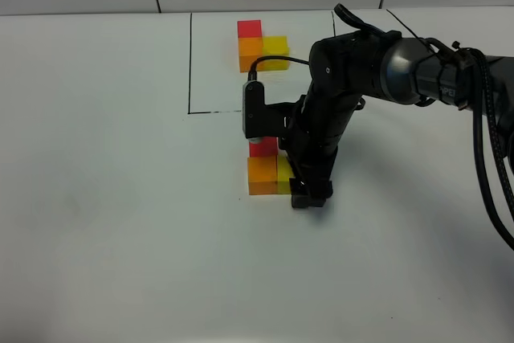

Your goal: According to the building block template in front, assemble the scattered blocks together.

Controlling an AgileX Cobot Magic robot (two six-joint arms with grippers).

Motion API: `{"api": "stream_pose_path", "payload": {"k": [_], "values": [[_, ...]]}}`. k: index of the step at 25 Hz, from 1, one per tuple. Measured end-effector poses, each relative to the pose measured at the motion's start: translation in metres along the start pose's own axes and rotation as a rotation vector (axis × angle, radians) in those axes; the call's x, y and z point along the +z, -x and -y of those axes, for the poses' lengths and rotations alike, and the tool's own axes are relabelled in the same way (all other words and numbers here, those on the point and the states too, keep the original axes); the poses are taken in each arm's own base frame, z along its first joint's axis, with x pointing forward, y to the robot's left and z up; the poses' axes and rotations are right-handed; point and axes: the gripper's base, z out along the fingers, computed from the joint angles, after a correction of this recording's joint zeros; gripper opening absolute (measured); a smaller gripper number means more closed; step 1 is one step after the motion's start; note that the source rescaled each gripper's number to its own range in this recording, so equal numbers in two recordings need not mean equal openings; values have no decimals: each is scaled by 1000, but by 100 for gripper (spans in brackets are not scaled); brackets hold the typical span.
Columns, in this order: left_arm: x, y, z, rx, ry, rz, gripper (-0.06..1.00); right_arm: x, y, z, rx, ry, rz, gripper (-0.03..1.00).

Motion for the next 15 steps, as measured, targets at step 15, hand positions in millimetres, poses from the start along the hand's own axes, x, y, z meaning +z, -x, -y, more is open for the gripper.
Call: {"api": "stream_pose_path", "payload": {"k": [15], "values": [[0,0,0,0,0,0,81,-92,-104,64,716,-272,138,100]]}}
